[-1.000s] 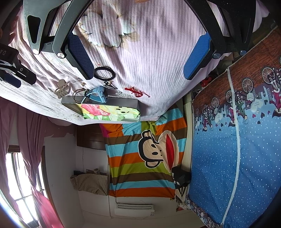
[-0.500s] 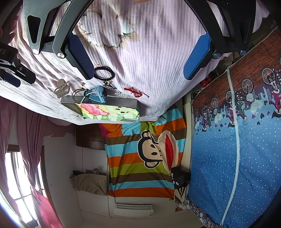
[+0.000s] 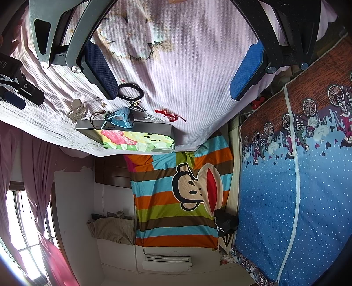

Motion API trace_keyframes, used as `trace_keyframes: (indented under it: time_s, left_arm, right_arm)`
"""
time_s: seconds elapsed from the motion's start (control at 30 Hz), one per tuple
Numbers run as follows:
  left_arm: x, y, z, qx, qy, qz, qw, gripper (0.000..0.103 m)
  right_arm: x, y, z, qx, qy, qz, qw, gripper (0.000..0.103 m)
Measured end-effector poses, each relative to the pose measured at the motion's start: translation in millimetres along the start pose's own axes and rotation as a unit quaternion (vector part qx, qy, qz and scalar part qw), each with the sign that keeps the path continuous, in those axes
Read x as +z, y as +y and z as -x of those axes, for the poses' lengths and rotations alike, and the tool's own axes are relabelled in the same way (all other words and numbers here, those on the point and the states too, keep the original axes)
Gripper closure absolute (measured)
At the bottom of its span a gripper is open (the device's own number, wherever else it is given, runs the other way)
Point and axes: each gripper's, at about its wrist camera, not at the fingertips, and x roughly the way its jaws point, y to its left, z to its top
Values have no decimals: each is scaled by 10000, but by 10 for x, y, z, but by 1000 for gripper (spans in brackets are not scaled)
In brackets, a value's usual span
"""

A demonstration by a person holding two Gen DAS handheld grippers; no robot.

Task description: Organize jewelry

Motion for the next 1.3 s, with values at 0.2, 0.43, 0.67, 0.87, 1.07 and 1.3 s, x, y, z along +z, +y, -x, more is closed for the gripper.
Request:
trace_keyframes:
  time_s: [0.2,0.43,0.67,0.87,1.07,1.3]
  left_arm:
    - [-1,2,1,0,-1,0,10000,3]
    - [-4,9,2,25,-3,10,10000,3]
    - [13,30,10,64,11,61,10000,3]
    - [74,8,-93,65,55,68,9999,3]
    - [172,-33,-400,-65,460,36,9989,3]
    - [171,-134,-839,-239,1091,-86,9937,4]
  right_arm:
    - [0,-2,2,2,-4,-3,10000,0]
    - [0,-9,-4,-12,-2,-10,10000,0]
    - [24,15,3,-26,19,-40,10000,0]
    - [32,-21,-92,-5,257,-6,9997,0]
    - [247,-107,-397,126,895,189,9957,0]
    - [321,-333,-869,-48,1428,633,9877,0]
